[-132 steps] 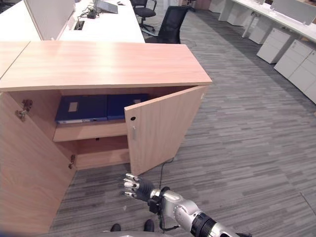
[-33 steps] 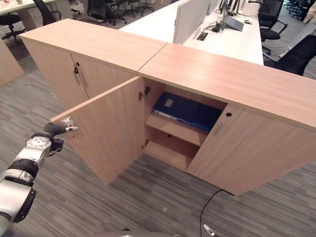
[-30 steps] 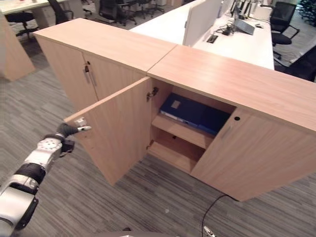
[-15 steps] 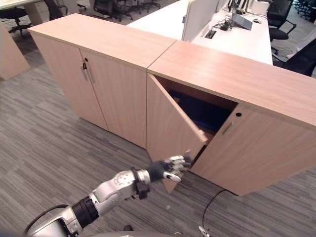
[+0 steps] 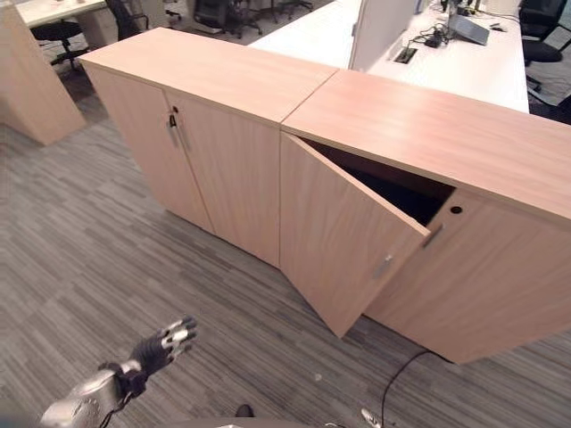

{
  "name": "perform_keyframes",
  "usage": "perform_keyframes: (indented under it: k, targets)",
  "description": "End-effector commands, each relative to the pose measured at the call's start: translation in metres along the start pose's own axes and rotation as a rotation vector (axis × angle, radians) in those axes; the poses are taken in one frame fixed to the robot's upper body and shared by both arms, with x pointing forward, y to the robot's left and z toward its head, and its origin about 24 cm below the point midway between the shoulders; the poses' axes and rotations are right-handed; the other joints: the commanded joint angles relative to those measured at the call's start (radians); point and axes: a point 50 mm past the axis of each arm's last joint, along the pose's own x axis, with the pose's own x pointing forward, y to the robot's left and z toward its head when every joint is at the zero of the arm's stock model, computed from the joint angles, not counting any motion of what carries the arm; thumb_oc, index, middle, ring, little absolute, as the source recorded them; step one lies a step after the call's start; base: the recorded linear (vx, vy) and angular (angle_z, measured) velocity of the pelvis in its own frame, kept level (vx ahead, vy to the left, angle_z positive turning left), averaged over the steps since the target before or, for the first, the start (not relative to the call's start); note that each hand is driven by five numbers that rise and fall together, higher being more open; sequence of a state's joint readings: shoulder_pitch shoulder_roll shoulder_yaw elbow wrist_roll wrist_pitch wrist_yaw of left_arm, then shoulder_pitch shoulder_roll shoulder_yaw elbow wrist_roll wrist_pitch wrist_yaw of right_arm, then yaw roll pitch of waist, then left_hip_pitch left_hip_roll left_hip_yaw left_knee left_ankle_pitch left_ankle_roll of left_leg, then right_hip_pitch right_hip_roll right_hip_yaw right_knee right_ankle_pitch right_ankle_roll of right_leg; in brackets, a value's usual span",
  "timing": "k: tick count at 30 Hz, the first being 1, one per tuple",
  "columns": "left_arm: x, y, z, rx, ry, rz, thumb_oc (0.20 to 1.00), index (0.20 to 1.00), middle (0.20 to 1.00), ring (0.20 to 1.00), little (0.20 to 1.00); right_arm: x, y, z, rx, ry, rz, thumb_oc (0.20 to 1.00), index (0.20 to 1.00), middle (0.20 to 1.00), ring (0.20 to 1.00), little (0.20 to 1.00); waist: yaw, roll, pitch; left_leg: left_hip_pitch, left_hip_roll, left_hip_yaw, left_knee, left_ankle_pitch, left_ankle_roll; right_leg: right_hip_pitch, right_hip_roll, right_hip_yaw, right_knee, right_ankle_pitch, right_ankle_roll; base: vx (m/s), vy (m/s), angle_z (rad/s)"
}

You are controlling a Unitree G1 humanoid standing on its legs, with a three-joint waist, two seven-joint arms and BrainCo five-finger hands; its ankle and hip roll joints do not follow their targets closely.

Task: Put the empty folder in the office cabinet

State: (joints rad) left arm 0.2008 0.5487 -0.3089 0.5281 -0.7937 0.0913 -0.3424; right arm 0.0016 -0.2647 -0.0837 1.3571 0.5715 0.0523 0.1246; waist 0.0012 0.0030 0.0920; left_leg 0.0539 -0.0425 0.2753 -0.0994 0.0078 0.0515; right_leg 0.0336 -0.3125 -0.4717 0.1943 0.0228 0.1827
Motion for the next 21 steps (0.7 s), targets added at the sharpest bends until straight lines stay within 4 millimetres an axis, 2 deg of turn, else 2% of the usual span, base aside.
perform_keyframes:
  k: [1, 2, 3, 4, 6, 7, 8, 10, 15, 17, 21]
  targets:
    - [0.020, -0.020, 0.028, 0.063, -0.107, -0.058, 1.000, 1.000, 1.000, 1.000, 1.000, 0.000, 0.008, -0.020, 0.078, 0.047, 0.035, 1.000, 1.000, 1.000, 1.000, 1.000, -0.020, -0.013, -0.023, 0.004, 0.007, -0.036, 0.012, -0.099, -0.006, -0.100, 0.014, 0.186, 0.000, 0.038, 0.042, -0.12, 0.003, 0.51]
    - [0.019, -0.016, 0.020, 0.076, -0.079, -0.040, 1.000, 1.000, 1.000, 1.000, 1.000, 0.000, 0.007, -0.024, 0.100, 0.054, 0.037, 1.000, 1.000, 1.000, 1.000, 1.000, -0.031, -0.008, -0.023, -0.014, 0.010, -0.037, 0.012, -0.071, -0.002, -0.123, 0.046, 0.233, 0.020, 0.015, 0.016, -0.09, -0.018, 0.53]
    - [0.018, -0.013, 0.015, 0.088, -0.060, -0.020, 1.000, 1.000, 1.000, 1.000, 1.000, -0.001, 0.006, -0.028, 0.114, 0.061, 0.038, 1.000, 1.000, 1.000, 1.000, 1.000, -0.041, -0.004, -0.025, -0.017, 0.011, -0.053, 0.012, -0.064, -0.002, -0.135, 0.078, 0.283, 0.046, -0.018, 0.006, -0.09, -0.108, 0.78]
    - [0.014, 0.005, -0.002, 0.132, 0.007, 0.098, 1.000, 1.000, 1.000, 1.000, 1.000, -0.003, -0.001, -0.038, 0.145, 0.081, 0.010, 1.000, 1.000, 1.000, 1.000, 1.000, -0.067, -0.005, -0.031, -0.022, 0.002, -0.114, 0.012, -0.045, -0.007, -0.128, 0.163, 0.380, 0.019, -0.082, -0.024, -0.02, -0.100, 0.72]
    - [0.014, 0.008, -0.008, 0.115, 0.018, 0.127, 1.000, 1.000, 1.000, 1.000, 1.000, -0.003, -0.004, -0.040, 0.150, 0.090, 0.000, 1.000, 1.000, 1.000, 1.000, 1.000, -0.067, -0.009, -0.036, -0.025, -0.002, -0.127, 0.012, -0.044, -0.007, -0.116, 0.172, 0.373, -0.004, -0.085, -0.027, 0.01, -0.132, 0.91]
    - [0.011, 0.019, -0.025, 0.064, 0.064, 0.226, 1.000, 1.000, 1.000, 1.000, 1.000, -0.005, -0.010, -0.046, 0.155, 0.109, -0.027, 1.000, 1.000, 1.000, 1.000, 1.000, -0.065, -0.013, -0.054, -0.026, -0.001, -0.142, 0.012, -0.042, -0.014, -0.086, 0.197, 0.362, -0.051, -0.086, -0.032, 0.03, -0.136, 0.79]
    - [0.011, 0.019, -0.024, 0.064, 0.063, 0.226, 1.000, 1.000, 1.000, 1.000, 1.000, -0.005, -0.010, -0.045, 0.155, 0.108, -0.027, 1.000, 1.000, 1.000, 1.000, 1.000, -0.065, -0.012, -0.057, -0.030, 0.000, -0.142, 0.012, -0.040, -0.015, -0.089, 0.198, 0.363, -0.055, -0.081, -0.033, 0.03, -0.147, 0.48]
    - [0.011, 0.028, -0.051, -0.008, 0.160, 0.369, 1.000, 1.000, 1.000, 1.000, 1.000, -0.005, -0.009, -0.044, 0.142, 0.113, -0.039, 1.000, 1.000, 1.000, 1.000, 1.000, -0.067, -0.013, -0.074, -0.034, 0.008, -0.146, 0.012, -0.033, -0.025, -0.076, 0.224, 0.371, -0.093, -0.075, -0.044, 0.01, -0.123, 0.03]
    - [0.001, 0.031, -0.088, -0.031, 0.340, 0.494, 1.000, 1.000, 1.000, 1.000, 1.000, -0.004, -0.009, -0.042, 0.123, 0.120, -0.061, 1.000, 1.000, 1.000, 1.000, 1.000, -0.074, -0.018, -0.101, -0.031, 0.019, -0.149, 0.012, -0.033, -0.042, -0.044, 0.250, 0.379, -0.160, -0.065, -0.064, 0.02, -0.098, -0.02]
    - [-0.005, 0.030, -0.100, 0.038, 0.419, 0.513, 1.000, 1.000, 1.000, 1.000, 1.000, -0.004, -0.009, -0.040, 0.076, 0.125, -0.073, 1.000, 1.000, 1.000, 1.000, 1.000, -0.071, -0.021, -0.109, -0.022, 0.025, -0.150, 0.012, -0.034, -0.047, -0.020, 0.261, 0.380, -0.199, -0.056, -0.073, 0.04, -0.112, -0.02]
    - [0.004, 0.019, -0.100, 0.075, 0.394, 0.486, 1.000, 1.000, 1.000, 1.000, 1.000, -0.002, -0.002, -0.035, -0.043, 0.103, -0.071, 1.000, 1.000, 1.000, 1.000, 1.000, -0.059, -0.030, -0.112, -0.018, 0.030, -0.162, 0.012, -0.032, -0.055, 0.007, 0.274, 0.366, -0.248, -0.048, -0.080, 0.01, -0.085, -0.03]
